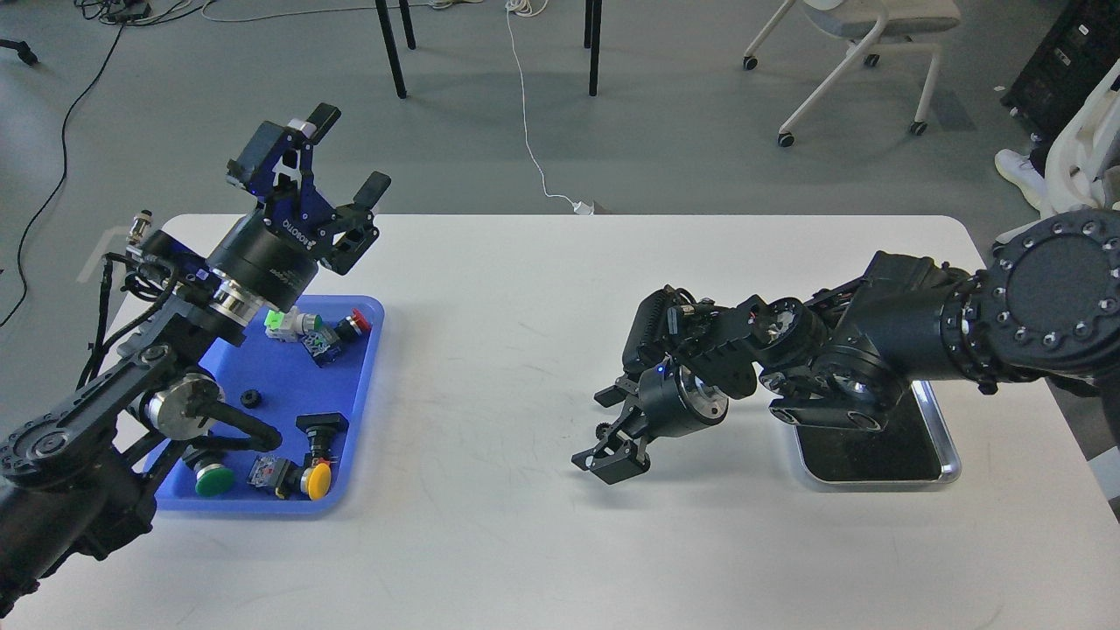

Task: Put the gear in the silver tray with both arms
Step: 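Grasp the black gear on the table with the right gripper, then carry the gear with the right gripper over the silver tray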

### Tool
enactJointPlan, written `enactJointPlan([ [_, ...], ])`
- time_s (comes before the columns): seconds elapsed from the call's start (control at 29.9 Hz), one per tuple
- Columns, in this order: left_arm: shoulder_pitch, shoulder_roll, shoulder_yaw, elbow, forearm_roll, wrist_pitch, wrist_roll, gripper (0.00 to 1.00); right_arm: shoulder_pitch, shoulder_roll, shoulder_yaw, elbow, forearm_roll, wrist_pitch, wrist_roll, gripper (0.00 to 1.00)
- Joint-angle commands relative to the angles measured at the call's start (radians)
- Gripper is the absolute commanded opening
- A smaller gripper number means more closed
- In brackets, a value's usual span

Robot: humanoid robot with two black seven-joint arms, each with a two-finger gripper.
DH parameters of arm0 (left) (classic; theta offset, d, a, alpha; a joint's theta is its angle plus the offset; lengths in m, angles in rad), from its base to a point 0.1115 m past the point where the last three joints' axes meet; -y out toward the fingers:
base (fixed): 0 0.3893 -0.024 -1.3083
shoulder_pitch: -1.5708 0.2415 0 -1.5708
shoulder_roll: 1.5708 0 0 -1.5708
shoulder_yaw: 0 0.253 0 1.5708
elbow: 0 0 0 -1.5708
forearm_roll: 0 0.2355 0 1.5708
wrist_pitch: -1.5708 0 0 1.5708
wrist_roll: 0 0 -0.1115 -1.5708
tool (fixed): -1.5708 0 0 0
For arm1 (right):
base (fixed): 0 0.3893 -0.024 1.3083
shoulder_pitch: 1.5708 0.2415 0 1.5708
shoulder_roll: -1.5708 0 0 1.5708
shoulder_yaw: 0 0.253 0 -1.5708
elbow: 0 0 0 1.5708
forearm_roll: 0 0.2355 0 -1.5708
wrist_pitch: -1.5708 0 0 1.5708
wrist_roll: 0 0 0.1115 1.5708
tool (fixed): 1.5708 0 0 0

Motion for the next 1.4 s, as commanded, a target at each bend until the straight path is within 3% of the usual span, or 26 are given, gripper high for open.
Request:
enactJointPlan([
  [0.0,0.007,-0.001,-0.001,-0.007,0.0,-0.001,0.0,0.98,-0.006,0.001,-0.008,-0.008,0.0,-0.001,0.0,0.85],
  [0.2,0.012,-0.001,-0.002,-0.007,0.0,-0.001,0.0,0.98,-0.021,0.001,-0.009,-0.019,0.002,-0.003,0.0,0.75],
  [0.37,0.013,-0.001,-0.002,-0.007,0.0,-0.003,0.0,0.98,-0.026,0.001,-0.011,-0.022,0.002,-0.003,0.0,0.55],
  [0.6,0.015,-0.004,-0.002,-0.01,0.0,-0.003,0.0,0.98,-0.026,0.001,-0.014,-0.028,0.0,-0.003,0.0,0.37],
  [0.8,0.016,-0.002,-0.002,-0.024,0.002,-0.003,0.0,0.98,-0.027,0.001,-0.014,-0.028,0.0,-0.003,0.0,0.32],
  [0.94,0.018,-0.002,-0.002,-0.025,0.003,-0.003,0.0,0.98,-0.027,0.001,-0.014,-0.028,0.0,-0.003,0.0,0.17],
  [1.24,0.019,0.001,-0.002,-0.029,0.003,-0.003,0.0,0.98,-0.006,0.001,-0.014,-0.019,0.005,-0.003,0.0,0.09],
  [1.37,0.019,0.001,-0.001,-0.03,0.003,-0.004,0.0,0.98,0.074,-0.094,-0.014,0.023,-0.004,-0.003,0.0,0.09],
])
